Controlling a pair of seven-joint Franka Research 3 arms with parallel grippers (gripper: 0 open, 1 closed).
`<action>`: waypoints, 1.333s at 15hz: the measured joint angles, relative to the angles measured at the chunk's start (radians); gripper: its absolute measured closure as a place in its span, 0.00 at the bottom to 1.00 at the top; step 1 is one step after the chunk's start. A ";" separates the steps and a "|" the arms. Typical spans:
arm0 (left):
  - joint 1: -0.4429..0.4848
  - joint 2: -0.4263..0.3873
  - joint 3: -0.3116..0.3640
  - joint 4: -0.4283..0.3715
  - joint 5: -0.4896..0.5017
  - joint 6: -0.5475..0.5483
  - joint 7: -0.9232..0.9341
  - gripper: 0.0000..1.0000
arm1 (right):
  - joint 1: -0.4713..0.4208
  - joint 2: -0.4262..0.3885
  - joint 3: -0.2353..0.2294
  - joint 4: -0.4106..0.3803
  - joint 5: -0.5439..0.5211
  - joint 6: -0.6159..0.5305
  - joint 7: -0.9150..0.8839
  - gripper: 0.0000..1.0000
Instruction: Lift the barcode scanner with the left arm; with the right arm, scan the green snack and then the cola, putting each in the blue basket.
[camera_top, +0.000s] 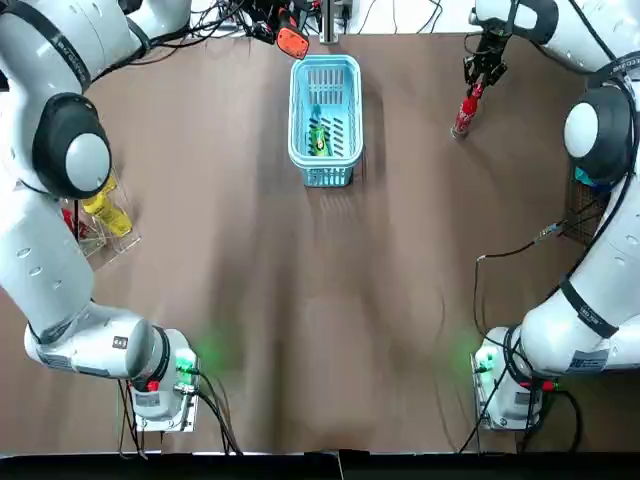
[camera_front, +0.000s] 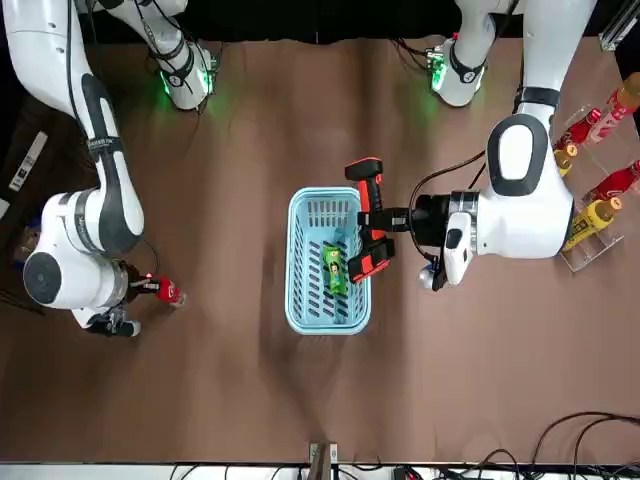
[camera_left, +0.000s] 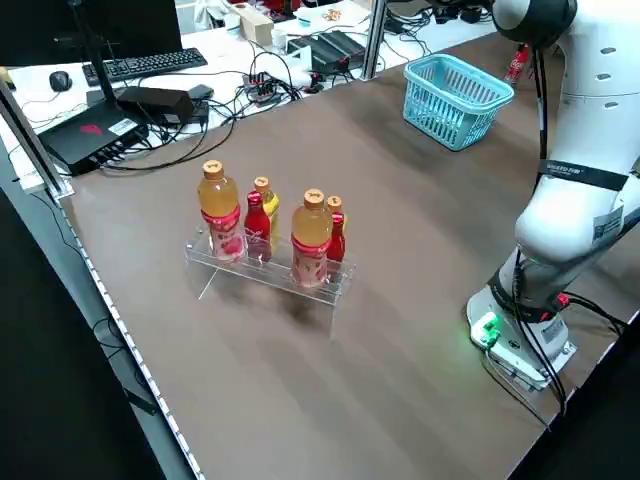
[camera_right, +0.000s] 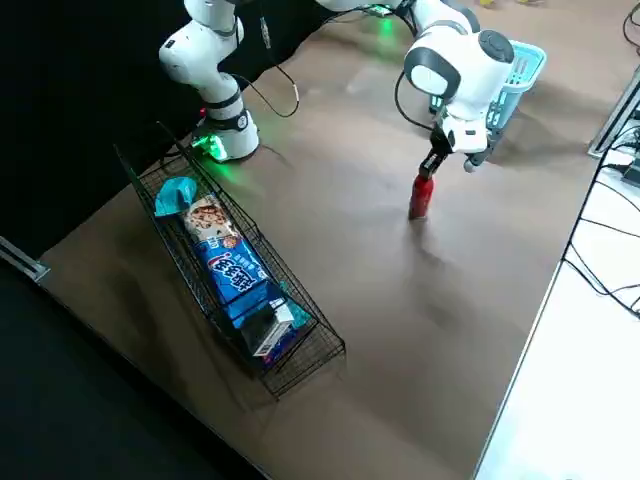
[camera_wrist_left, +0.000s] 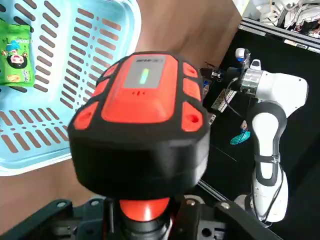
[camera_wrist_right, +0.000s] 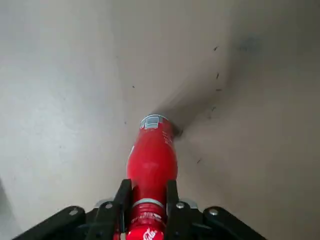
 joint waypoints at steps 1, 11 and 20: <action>0.000 0.000 0.000 0.000 0.000 0.000 0.000 0.67 | 0.000 0.000 0.002 0.001 0.000 -0.007 -0.009 0.68; 0.000 0.000 0.000 0.000 0.000 0.000 0.000 0.67 | 0.026 -0.034 0.103 0.137 0.147 -0.171 -0.046 0.68; 0.000 0.000 0.000 0.000 0.000 0.000 0.000 0.67 | 0.036 -0.110 0.226 0.269 0.375 -0.273 -0.167 0.68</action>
